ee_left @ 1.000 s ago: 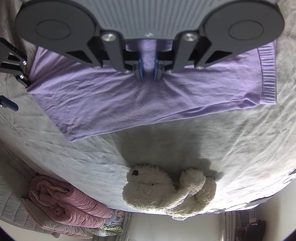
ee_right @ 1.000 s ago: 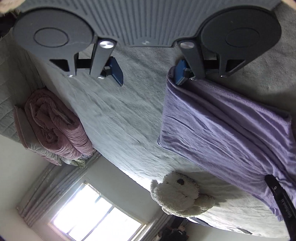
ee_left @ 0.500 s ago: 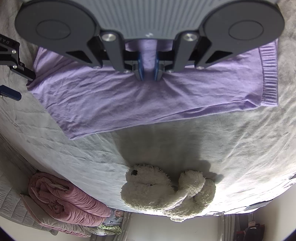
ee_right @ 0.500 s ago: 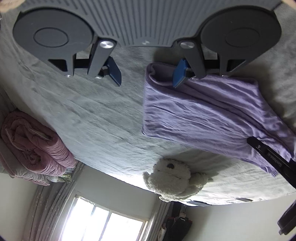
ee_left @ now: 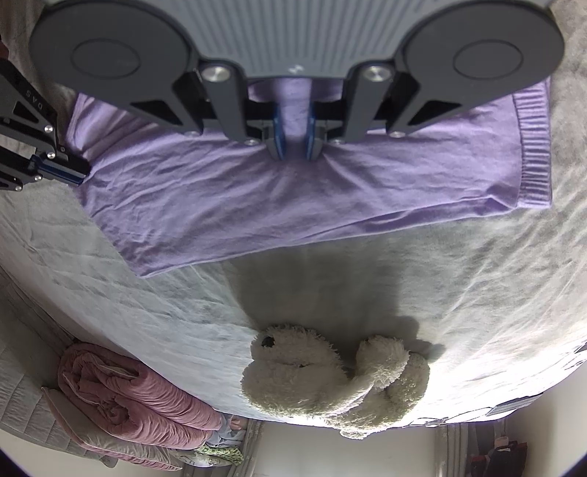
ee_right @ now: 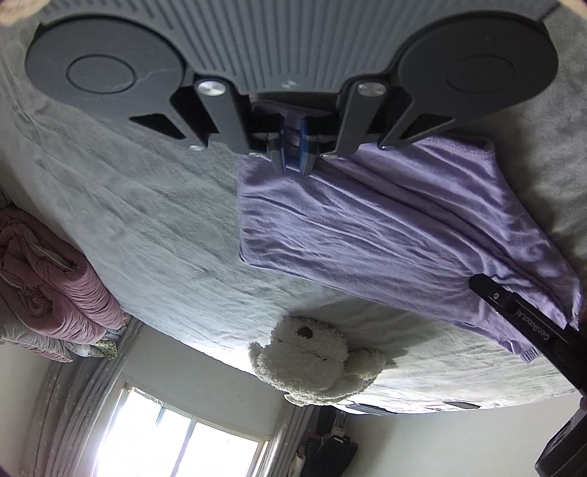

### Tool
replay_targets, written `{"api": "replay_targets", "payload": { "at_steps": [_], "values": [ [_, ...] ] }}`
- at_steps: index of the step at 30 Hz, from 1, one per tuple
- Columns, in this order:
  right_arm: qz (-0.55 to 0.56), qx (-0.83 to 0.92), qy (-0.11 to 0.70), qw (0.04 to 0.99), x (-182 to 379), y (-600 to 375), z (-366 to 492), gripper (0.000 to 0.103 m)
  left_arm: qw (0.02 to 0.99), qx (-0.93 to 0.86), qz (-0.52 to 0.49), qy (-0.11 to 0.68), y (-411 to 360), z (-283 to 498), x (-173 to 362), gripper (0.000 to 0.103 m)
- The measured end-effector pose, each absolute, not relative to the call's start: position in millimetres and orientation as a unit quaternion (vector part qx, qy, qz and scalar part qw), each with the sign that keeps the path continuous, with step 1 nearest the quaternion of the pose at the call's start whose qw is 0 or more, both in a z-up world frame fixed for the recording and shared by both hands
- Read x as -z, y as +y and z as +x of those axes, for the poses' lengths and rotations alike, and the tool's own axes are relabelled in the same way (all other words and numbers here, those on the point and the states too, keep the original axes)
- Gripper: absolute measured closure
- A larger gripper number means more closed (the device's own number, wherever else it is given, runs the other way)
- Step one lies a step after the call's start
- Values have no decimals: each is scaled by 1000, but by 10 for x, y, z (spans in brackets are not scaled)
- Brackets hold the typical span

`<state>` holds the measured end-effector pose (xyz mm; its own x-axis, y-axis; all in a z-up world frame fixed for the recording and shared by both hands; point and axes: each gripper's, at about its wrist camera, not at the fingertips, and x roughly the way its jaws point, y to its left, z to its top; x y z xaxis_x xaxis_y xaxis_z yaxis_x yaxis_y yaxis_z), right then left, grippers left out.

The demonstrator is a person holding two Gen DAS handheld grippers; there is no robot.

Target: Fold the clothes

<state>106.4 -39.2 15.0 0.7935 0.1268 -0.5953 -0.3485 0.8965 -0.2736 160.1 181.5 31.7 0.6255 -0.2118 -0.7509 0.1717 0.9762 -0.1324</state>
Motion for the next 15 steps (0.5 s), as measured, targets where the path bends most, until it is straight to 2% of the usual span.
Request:
{"api": "replay_targets", "payload": {
  "at_steps": [5,7,10,15],
  "values": [
    [-182,-119,311,925,-151,-422,1050,99,895,104,-12,434,1790,1597,-354,88],
    [-164,-124,292,934,-234,-427,1022,98,894,103,-10,436,1785,1591,-355,88],
    [-127,-147,264,945,-379,-401,998,83,894,104,-9,435,1784,1588,-349,88],
    [-154,-149,297,930,-279,-173,1178,81,893,108,-16,437,1813,1591,-351,87]
  ]
}}
